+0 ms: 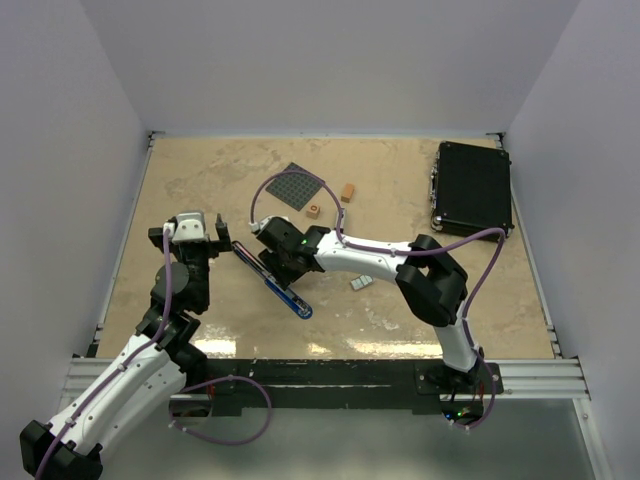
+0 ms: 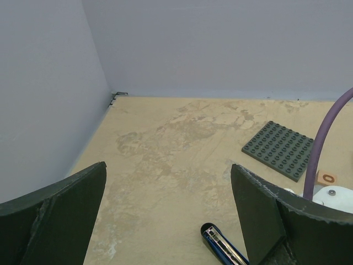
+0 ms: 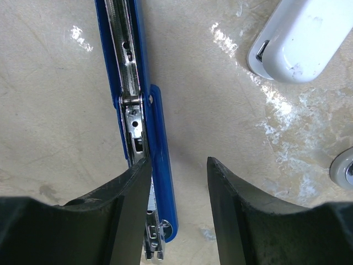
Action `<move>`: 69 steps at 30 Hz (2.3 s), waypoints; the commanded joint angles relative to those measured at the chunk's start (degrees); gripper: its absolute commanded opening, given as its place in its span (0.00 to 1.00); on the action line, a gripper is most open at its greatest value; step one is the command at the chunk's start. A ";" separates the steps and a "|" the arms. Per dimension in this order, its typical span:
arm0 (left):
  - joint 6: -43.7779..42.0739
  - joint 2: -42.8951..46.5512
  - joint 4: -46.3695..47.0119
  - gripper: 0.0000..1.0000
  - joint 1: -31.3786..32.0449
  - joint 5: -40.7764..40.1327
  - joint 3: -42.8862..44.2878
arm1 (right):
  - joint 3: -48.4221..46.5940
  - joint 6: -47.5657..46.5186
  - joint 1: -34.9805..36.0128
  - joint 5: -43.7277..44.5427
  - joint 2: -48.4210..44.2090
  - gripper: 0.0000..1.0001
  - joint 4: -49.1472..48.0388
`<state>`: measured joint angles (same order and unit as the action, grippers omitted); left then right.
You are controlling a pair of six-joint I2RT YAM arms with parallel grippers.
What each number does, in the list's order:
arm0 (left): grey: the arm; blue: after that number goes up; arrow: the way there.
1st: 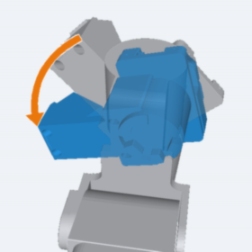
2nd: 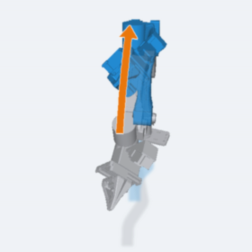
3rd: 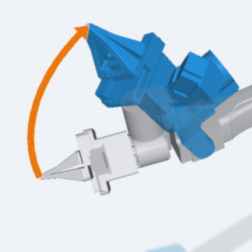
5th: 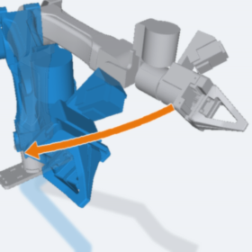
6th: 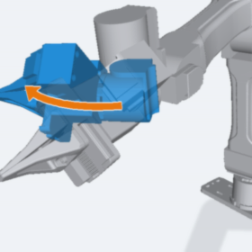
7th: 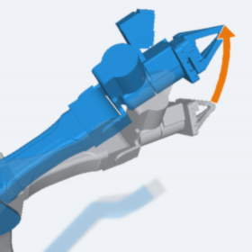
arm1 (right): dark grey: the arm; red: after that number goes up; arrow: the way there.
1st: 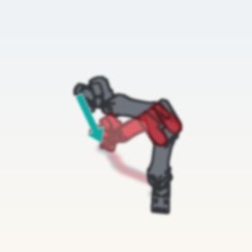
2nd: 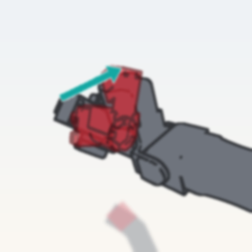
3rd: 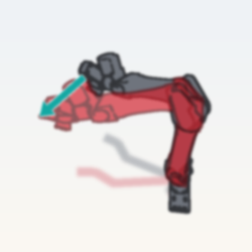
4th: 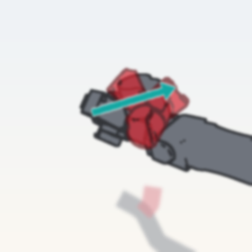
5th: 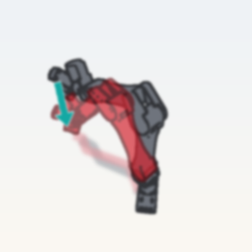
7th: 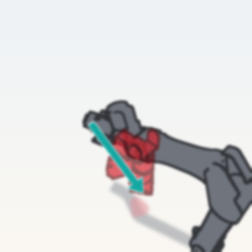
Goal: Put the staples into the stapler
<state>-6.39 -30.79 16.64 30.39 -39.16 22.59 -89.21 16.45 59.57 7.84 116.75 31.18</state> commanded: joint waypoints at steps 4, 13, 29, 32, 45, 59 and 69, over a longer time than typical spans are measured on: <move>1.56 -0.15 2.60 1.00 0.19 0.84 -0.26 | 1.41 -1.16 0.28 -1.33 -1.87 0.49 -1.56; 1.56 -0.06 2.60 1.00 0.19 0.92 -0.26 | 0.88 -1.33 0.46 -1.68 -3.54 0.49 -2.44; 1.56 -0.15 2.52 1.00 0.19 1.10 -0.18 | 4.13 -1.59 0.72 -2.21 -4.24 0.49 -2.26; 1.65 -0.24 2.52 0.99 0.19 1.10 -0.26 | 6.32 -1.42 0.81 -2.30 -5.30 0.48 -1.74; 1.82 -1.38 2.43 0.99 0.19 1.28 -0.09 | 12.83 -0.98 1.33 -4.58 -9.17 0.48 -1.21; 3.84 -4.90 1.20 1.00 0.19 1.71 0.61 | 17.66 -0.28 2.65 -3.53 -16.71 0.49 -4.54; 18.14 -15.17 -7.32 1.00 -0.86 8.30 5.70 | 31.11 -3.26 2.92 -3.35 -31.14 0.62 -25.28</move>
<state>1.50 -42.06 13.37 30.39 -34.74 23.86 -61.89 15.18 62.26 4.91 89.01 17.45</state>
